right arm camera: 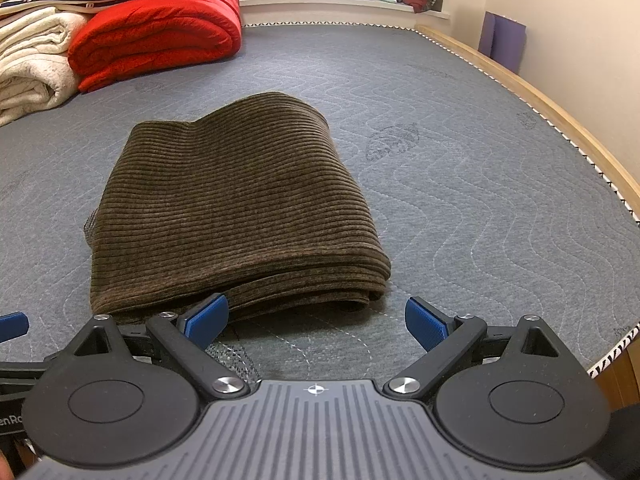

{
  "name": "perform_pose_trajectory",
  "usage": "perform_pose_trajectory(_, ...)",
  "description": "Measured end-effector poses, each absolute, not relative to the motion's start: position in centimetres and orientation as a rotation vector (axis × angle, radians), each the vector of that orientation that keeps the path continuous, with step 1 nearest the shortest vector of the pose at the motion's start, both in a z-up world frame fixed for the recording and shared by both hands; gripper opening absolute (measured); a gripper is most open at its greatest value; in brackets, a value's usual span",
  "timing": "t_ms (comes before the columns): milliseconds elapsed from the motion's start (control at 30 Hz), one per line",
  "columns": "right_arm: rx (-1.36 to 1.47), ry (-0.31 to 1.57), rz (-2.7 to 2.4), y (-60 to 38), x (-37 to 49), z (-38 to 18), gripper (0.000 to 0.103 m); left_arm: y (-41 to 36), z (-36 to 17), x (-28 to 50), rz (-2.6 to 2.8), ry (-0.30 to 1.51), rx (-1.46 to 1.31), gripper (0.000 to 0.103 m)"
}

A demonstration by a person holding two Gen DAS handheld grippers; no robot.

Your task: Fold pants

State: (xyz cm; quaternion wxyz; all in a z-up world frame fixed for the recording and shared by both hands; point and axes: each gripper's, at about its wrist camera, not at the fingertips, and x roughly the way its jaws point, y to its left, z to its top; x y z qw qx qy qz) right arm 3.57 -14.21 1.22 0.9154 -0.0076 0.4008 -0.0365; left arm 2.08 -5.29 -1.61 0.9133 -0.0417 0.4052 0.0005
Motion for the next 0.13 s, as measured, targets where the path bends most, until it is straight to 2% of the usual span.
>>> perform_pose_trajectory(133,-0.015,0.819,-0.082,-14.18,3.49,1.22,0.095,-5.18,-1.48,2.0,-0.006,0.827,-0.088,0.103)
